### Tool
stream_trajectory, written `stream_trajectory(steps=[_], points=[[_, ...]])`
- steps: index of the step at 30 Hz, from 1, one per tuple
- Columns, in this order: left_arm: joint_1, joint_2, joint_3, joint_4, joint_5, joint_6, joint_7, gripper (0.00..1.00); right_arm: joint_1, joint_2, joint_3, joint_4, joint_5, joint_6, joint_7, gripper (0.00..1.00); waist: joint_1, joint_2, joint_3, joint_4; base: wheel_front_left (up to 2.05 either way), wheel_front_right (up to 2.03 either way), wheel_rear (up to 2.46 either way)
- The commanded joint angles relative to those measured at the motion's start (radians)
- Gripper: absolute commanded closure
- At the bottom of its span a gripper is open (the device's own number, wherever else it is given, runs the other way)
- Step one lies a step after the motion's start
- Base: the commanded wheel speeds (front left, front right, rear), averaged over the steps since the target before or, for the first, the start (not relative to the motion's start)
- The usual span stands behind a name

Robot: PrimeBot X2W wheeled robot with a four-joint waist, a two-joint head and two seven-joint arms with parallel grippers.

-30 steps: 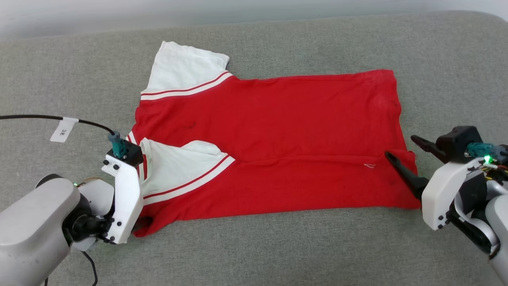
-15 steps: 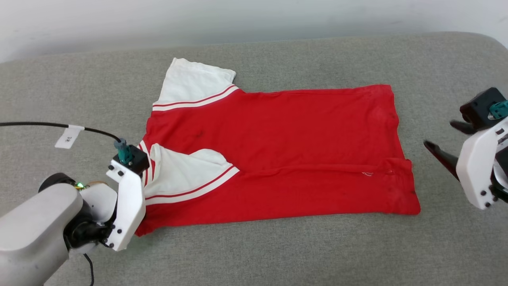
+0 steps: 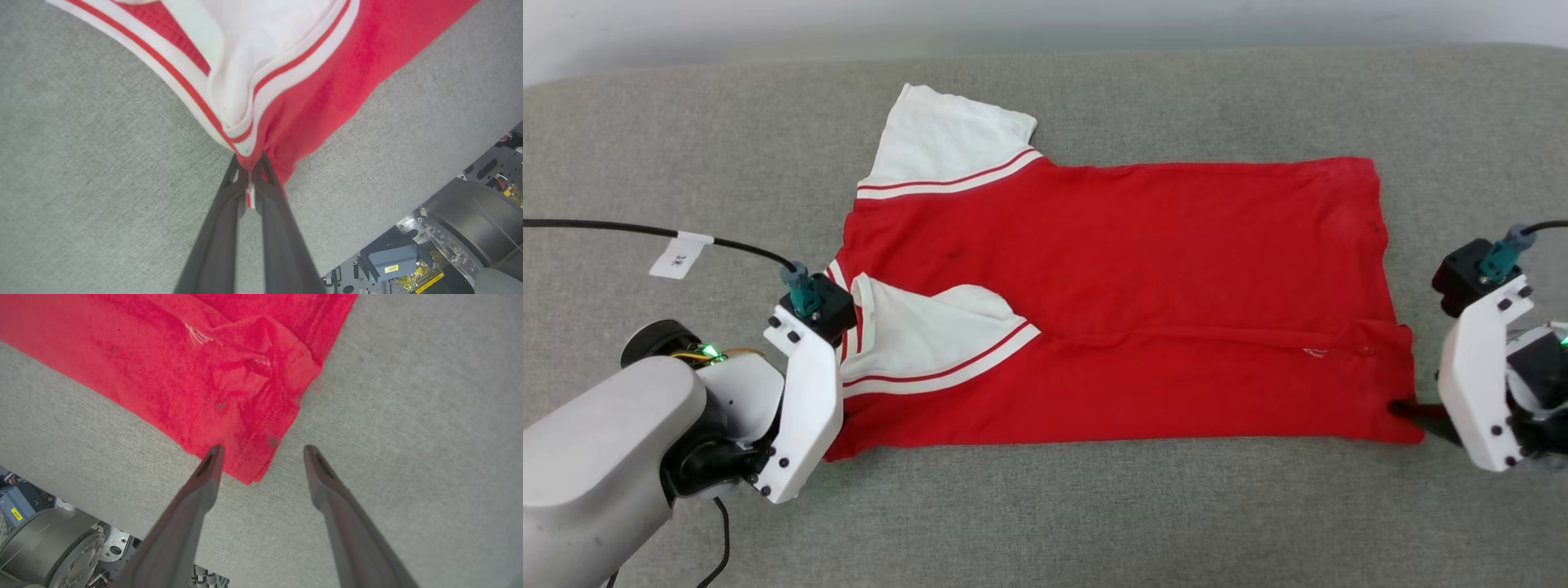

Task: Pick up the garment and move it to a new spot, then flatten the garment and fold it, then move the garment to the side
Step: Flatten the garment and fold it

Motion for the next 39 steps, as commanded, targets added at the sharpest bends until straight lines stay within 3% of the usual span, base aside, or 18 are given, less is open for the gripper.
stream_trajectory(steps=[1,8,11,12,13,14,22,23,29,33,38,39], points=[[-0.017,0.004,-0.002,-0.009,0.007,-0.004,0.003,1.00,0.021,0.032,-0.004,0.034,0.001,-0.001,-0.008,0.00,0.0000,-0.0001,0.016,0.009,0.00,0.00,0.00],[-0.015,0.004,-0.006,-0.021,0.018,0.004,-0.001,1.00,0.063,0.176,0.048,0.189,-0.007,-0.001,-0.045,0.00,0.0000,-0.0001,0.050,0.014,0.00,0.00,0.00],[-0.005,0.001,-0.007,-0.019,0.014,0.007,-0.007,1.00,0.058,0.201,0.078,0.208,-0.002,-0.001,-0.072,0.00,0.0000,-0.0001,0.052,0.013,0.00,0.00,0.00],[0.000,0.000,-0.005,-0.017,0.013,0.010,-0.014,1.00,0.045,0.194,0.083,0.206,-0.007,-0.001,-0.085,0.31,0.0000,-0.0001,0.049,0.012,0.00,0.00,0.00],[0.006,-0.002,-0.005,-0.013,0.010,0.012,-0.021,1.00,0.034,0.183,0.090,0.202,-0.009,-0.001,-0.093,0.82,0.0000,-0.0001,0.044,0.010,0.00,0.00,0.00],[0.013,-0.003,-0.005,-0.009,0.008,0.014,-0.027,1.00,0.026,0.169,0.092,0.194,-0.002,-0.001,-0.102,1.00,0.0000,-0.0001,0.038,0.008,0.00,0.00,0.00],[0.065,0.018,-0.015,-0.010,-0.016,0.012,-0.050,1.00,0.005,0.028,0.114,0.081,0.035,-0.001,-0.191,1.00,0.0000,-0.0001,-0.031,0.001,0.00,0.00,0.00],[0.084,0.034,-0.022,-0.038,-0.026,0.009,-0.047,1.00,0.029,-0.028,0.120,0.027,0.061,-0.001,-0.203,1.00,0.0000,-0.0001,-0.052,0.001,0.00,0.00,0.00],[0.128,0.067,-0.041,-0.099,-0.045,0.020,-0.031,1.00,0.112,-0.108,0.110,-0.056,0.097,-0.001,-0.213,1.00,0.0000,-0.0001,-0.067,0.002,0.00,0.00,0.00],[0.158,0.079,-0.051,-0.116,-0.053,0.035,-0.036,1.00,0.184,-0.117,0.094,-0.064,0.107,-0.001,-0.220,1.00,0.0000,-0.0001,-0.060,-0.001,0.00,0.00,0.00],[0.180,0.065,-0.068,-0.106,-0.032,0.047,-0.048,1.00,0.246,-0.071,0.088,-0.020,0.093,-0.001,-0.220,1.00,0.0000,-0.0001,-0.047,-0.004,0.00,0.00,0.00],[0.180,0.064,-0.069,-0.103,-0.023,0.048,-0.056,0.56,0.251,-0.063,0.085,-0.012,0.087,-0.001,-0.225,0.96,0.0000,-0.0001,-0.047,-0.004,0.00,0.00,0.00]])
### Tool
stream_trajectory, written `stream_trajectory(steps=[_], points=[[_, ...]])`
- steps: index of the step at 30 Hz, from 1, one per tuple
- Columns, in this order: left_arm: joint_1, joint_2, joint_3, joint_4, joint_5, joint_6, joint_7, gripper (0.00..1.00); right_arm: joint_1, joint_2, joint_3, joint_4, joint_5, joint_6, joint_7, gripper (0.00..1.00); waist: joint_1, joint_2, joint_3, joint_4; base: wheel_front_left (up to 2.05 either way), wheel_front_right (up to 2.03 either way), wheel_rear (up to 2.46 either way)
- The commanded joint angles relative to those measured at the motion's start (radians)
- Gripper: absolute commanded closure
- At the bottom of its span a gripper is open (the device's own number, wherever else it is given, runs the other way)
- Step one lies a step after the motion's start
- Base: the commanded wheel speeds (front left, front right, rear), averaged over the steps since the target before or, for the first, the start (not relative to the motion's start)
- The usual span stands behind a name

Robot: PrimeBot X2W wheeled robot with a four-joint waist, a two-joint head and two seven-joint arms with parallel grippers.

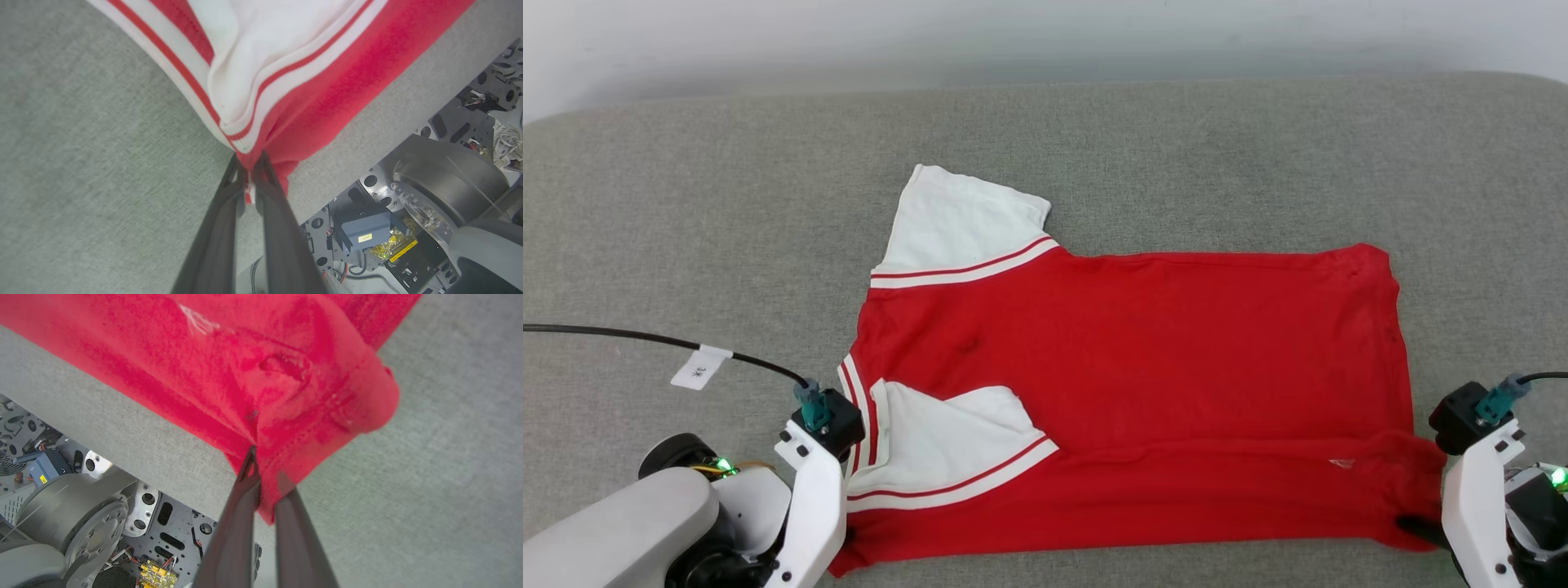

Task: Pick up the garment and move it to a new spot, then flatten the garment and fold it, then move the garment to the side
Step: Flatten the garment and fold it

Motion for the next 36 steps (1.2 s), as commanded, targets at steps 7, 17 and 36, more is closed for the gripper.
stream_trajectory(steps=[7,17,36], points=[[-0.040,0.017,0.052,0.018,0.020,0.019,-0.066,0.00,0.006,0.027,-0.084,-0.014,-0.054,-0.001,-0.154,0.00,-0.0001,0.0000,-0.039,-0.001,0.00,0.00,0.00],[-0.172,0.004,0.187,0.077,0.073,0.079,-0.234,0.00,-0.003,0.131,-0.370,-0.058,-0.273,-0.001,-0.544,0.00,-0.0001,0.0000,-0.035,-0.034,0.00,0.00,0.00],[-0.529,-0.094,0.272,0.298,0.149,0.063,-0.200,0.00,0.271,0.618,-0.759,-0.435,-0.729,-0.001,-0.813,0.00,-0.0001,0.0000,0.202,-0.139,0.00,0.00,0.00]])
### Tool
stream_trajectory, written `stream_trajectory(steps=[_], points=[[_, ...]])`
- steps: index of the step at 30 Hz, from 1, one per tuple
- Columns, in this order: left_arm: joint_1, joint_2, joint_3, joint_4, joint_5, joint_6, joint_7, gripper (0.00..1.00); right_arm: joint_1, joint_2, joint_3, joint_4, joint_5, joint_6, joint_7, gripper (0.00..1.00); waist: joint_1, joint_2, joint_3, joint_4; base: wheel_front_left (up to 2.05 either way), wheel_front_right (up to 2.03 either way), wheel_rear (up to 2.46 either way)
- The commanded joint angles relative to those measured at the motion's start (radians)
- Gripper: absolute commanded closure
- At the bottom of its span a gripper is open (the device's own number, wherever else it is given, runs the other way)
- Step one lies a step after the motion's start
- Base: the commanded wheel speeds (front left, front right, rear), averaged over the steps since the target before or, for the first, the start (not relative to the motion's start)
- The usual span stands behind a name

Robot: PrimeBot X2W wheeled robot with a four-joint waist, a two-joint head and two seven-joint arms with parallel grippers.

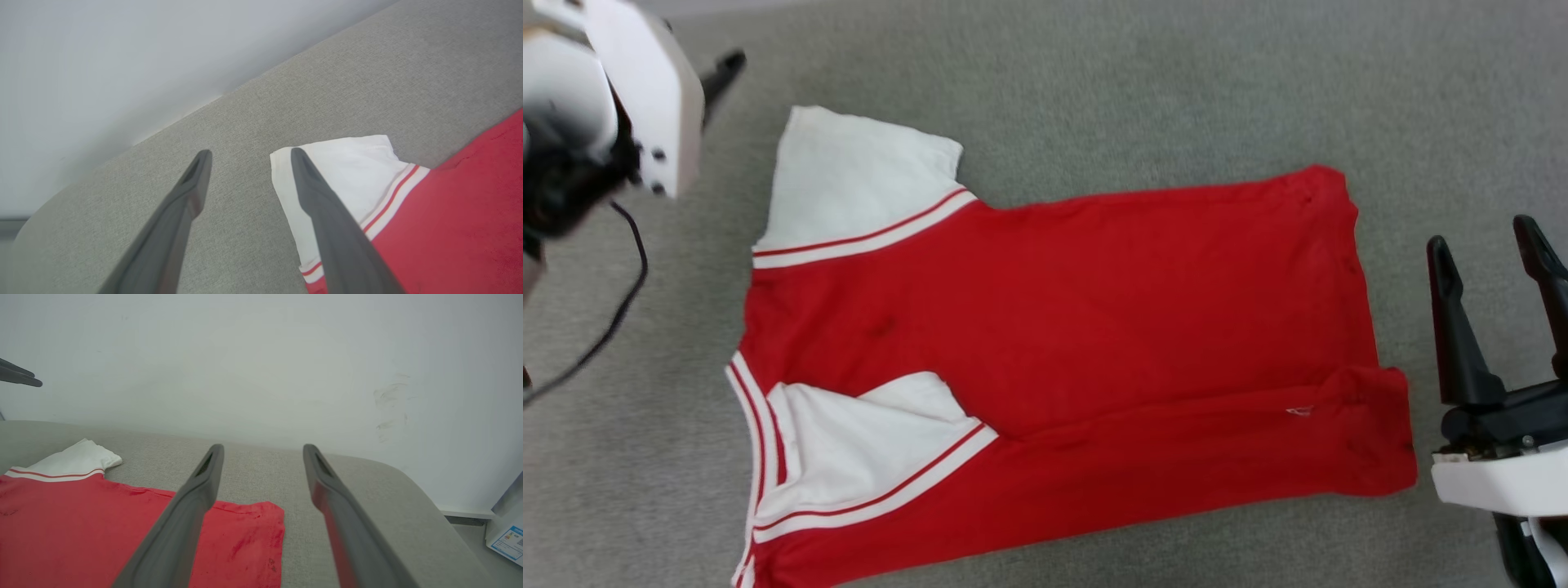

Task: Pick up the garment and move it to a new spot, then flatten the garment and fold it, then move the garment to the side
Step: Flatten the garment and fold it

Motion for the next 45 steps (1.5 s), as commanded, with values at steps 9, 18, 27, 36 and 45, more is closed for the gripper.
stream_trajectory(steps=[9,18,27,36,45], points=[[-0.224,-0.029,-0.044,0.078,-0.022,-0.048,0.340,0.00,-0.053,0.041,0.039,-0.033,-0.049,-0.001,-0.020,0.00,-0.0001,-0.0001,0.186,-0.083,0.00,0.00,0.00],[-0.285,-0.028,-0.092,0.097,-0.044,-0.036,0.570,0.00,-0.126,0.028,0.071,0.020,-0.046,-0.001,-0.045,0.00,-0.0001,-0.0001,0.268,-0.120,0.00,0.00,0.00],[-0.217,-0.031,-0.143,0.100,-0.053,-0.057,0.610,1.00,-0.174,0.013,0.074,0.047,-0.064,-0.001,-0.055,0.00,-0.0001,-0.0001,0.273,-0.116,0.00,0.00,0.00],[-0.229,-0.057,-0.100,0.073,-0.068,-0.076,0.495,1.00,-0.309,-0.096,0.033,0.005,-0.102,-0.001,0.036,0.00,-0.0001,-0.0001,0.177,-0.067,0.00,0.00,0.00],[-0.196,-0.097,-0.115,0.009,-0.092,-0.103,0.421,1.00,-0.493,-0.366,0.143,0.104,0.084,-0.001,0.516,0.00,-0.0001,-0.0001,0.120,0.010,0.00,0.00,0.00]])
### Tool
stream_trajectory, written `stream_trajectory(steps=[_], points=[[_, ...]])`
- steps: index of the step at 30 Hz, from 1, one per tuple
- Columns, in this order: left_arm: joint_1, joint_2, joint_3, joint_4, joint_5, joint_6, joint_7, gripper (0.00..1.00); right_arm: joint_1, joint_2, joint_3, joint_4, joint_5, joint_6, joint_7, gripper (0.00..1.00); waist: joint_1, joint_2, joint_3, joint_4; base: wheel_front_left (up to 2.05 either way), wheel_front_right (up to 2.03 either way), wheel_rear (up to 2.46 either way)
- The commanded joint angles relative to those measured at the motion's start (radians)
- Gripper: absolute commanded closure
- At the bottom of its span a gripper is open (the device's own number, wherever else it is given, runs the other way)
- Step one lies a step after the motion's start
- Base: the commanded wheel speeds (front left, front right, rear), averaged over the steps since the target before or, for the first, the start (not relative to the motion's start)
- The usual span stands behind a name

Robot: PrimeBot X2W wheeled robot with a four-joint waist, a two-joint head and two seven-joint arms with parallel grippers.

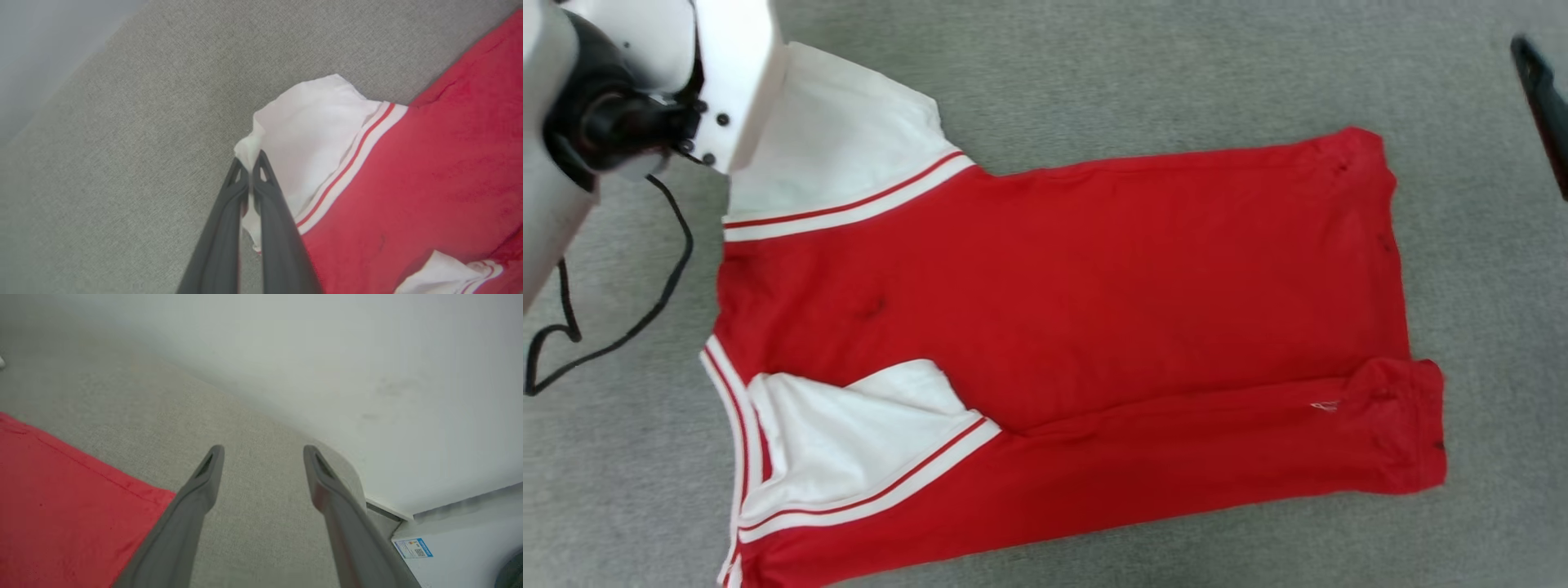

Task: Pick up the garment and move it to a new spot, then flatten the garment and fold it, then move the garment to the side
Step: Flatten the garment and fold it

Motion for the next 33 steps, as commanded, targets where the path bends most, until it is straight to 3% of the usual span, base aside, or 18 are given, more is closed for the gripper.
stream_trajectory(steps=[1,6,10,16,20,27,28,33], points=[[0.017,-0.012,-0.010,-0.020,-0.002,-0.006,-0.015,1.00,-0.035,-0.060,0.044,0.038,0.075,-0.001,0.121,0.00,-0.0001,-0.0001,-0.015,0.031,0.00,0.00,0.00],[0.010,-0.019,-0.040,-0.072,0.016,-0.012,-0.041,1.00,-0.130,-0.199,0.171,0.112,0.289,-0.001,0.433,0.00,-0.0001,-0.0001,-0.003,0.072,0.00,0.00,0.00],[-0.007,-0.035,-0.051,-0.096,0.017,-0.013,-0.063,1.00,-0.208,-0.241,0.240,0.179,0.413,-0.001,0.591,0.00,-0.0001,-0.0001,0.020,0.105,0.00,0.00,0.00],[-0.032,-0.040,-0.074,-0.115,0.024,-0.014,-0.100,1.00,-0.296,-0.191,0.291,0.307,0.464,-0.001,0.702,0.00,-0.0001,-0.0001,0.058,0.139,0.00,0.00,0.00],[-0.052,-0.038,-0.075,-0.117,0.014,-0.014,-0.134,1.00,-0.318,-0.134,0.325,0.387,0.463,-0.001,0.697,0.00,-0.0001,-0.0001,0.078,0.155,0.00,0.00,0.00],[-0.066,-0.036,-0.116,-0.112,0.004,-0.014,-0.166,1.00,-0.243,-0.079,0.474,0.476,0.481,0.001,0.682,0.00,-0.0001,-0.0001,0.094,0.167,0.00,0.00,0.00],[-0.067,-0.035,-0.122,-0.111,0.002,-0.014,-0.171,1.00,-0.246,-0.076,0.486,0.477,0.484,0.001,0.665,1.00,-0.0001,-0.0001,0.094,0.166,0.00,0.00,0.00],[-0.061,-0.026,-0.143,-0.099,-0.005,-0.014,-0.200,1.00,-0.291,-0.100,0.497,0.489,0.486,-0.001,0.583,1.00,-0.0001,-0.0001,0.068,0.160,0.00,0.00,0.00]])
